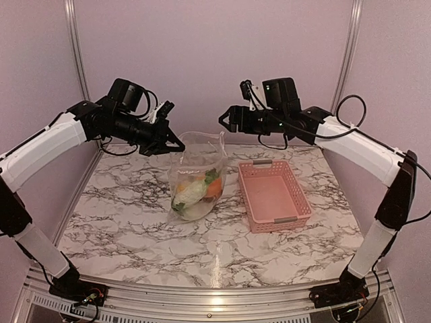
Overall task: Place the food in the zip-top bag and seal the zipper
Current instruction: Pass from the left arm to the right
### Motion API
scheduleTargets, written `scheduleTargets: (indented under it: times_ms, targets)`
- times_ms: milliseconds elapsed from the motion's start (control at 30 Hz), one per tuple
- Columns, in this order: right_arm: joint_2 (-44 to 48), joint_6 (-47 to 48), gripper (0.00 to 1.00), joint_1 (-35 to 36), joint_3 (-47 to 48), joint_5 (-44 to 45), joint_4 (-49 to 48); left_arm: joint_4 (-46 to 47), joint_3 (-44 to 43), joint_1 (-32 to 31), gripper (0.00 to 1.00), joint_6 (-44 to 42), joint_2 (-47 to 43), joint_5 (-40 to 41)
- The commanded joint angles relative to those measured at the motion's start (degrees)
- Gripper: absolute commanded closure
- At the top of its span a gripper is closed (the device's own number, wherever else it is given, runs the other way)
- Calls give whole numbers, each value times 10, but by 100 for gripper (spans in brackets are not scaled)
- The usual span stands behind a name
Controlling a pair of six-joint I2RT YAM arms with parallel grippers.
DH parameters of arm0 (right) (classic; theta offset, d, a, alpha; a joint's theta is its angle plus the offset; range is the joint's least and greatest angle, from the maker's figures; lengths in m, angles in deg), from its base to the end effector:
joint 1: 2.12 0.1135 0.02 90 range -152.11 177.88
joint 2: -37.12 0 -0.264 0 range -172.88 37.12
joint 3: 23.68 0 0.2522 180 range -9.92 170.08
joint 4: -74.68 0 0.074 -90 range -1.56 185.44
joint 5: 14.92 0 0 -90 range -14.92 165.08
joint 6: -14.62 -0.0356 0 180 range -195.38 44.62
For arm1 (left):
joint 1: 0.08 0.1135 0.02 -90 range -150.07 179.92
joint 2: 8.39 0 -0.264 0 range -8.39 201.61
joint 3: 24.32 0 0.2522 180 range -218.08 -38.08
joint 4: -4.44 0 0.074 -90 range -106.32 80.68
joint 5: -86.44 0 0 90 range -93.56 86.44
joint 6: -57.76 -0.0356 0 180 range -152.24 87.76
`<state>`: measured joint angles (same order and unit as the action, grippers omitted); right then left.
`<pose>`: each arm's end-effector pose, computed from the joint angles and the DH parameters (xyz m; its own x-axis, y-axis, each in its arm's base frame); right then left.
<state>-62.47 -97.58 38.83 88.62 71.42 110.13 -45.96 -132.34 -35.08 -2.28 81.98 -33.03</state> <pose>0.3089 0.2711 0.3870 -0.5342 0.0357 -0.8446 -0.5364 0.7579 0.3713 0.2769 -0.2153 0.3972 -0.8026 0.0312 -0.5957 0.5050 0.5672 -0.6506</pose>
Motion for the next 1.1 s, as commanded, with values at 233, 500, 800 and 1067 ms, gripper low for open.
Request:
scheduleTargets:
  times_ms: [233, 500, 800, 1067]
  targets:
    - [132, 105, 26, -55, -141, -137, -19, -46, 49, -25, 100, -165, -53, 30]
    - [144, 168, 35, -55, -215, -208, -52, -48, 27, -25, 100, -197, -16, 53]
    - [104, 228, 39, -55, -203, -273, -73, -48, 8, -25, 100, -192, 0, 70]
    - [73, 246, 43, -55, -191, -333, -99, -55, -20, -24, 100, -186, 15, 107]
